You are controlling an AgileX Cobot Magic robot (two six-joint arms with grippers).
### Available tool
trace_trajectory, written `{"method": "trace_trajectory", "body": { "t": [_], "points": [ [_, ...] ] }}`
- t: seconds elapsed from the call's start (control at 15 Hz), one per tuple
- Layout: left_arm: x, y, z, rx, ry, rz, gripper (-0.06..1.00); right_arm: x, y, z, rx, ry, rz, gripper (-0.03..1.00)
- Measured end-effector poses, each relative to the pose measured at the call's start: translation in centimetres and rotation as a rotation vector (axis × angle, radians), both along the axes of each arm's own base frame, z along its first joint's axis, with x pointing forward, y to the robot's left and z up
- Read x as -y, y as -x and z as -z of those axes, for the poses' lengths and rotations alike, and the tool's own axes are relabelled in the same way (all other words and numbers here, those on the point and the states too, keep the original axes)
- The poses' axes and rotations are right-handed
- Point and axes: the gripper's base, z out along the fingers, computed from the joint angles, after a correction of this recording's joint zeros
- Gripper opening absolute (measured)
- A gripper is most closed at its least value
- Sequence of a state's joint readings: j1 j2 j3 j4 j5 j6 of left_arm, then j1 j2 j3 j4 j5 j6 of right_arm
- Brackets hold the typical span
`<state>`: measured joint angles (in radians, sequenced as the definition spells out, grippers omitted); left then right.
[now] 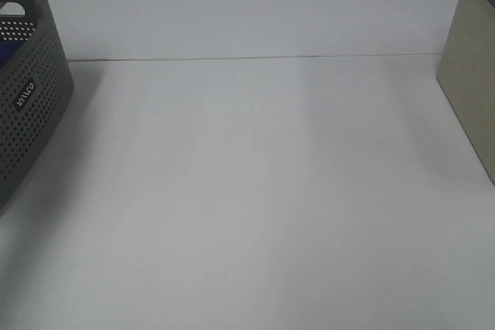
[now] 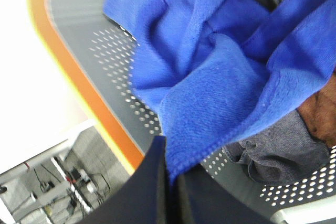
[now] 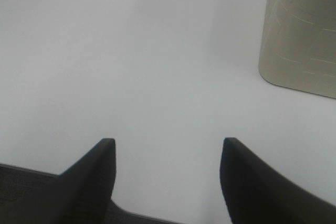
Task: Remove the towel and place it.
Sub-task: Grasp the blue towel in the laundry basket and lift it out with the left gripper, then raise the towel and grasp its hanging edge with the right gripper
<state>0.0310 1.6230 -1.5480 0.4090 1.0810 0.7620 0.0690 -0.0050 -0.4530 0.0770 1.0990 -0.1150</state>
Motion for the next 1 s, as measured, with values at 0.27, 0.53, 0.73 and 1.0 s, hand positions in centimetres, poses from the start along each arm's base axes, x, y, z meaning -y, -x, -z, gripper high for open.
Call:
{"method": "trace_trajectory", "body": {
  "t": [0.27,0.53,0.73,1.0],
  "points": [
    [0.8,3.7,-5.2,0.150,0.006,0.021,0.00,0.0,0.0,0.0,0.000,0.000,0.000,0.59],
    [1.4,4.8,-9.4,0.288,0.065,0.032,0.00,0.0,0.0,0.0,0.000,0.000,0.000,0.59],
    [3.9,5.2,-12.5,0.402,0.096,0.159,0.00,0.0,0.0,0.0,0.000,0.000,0.000,0.59],
    [9.4,5.3,-15.6,0.612,0.098,0.421,0.00,0.0,0.0,0.0,0.000,0.000,0.000,0.59]
  ]
}}
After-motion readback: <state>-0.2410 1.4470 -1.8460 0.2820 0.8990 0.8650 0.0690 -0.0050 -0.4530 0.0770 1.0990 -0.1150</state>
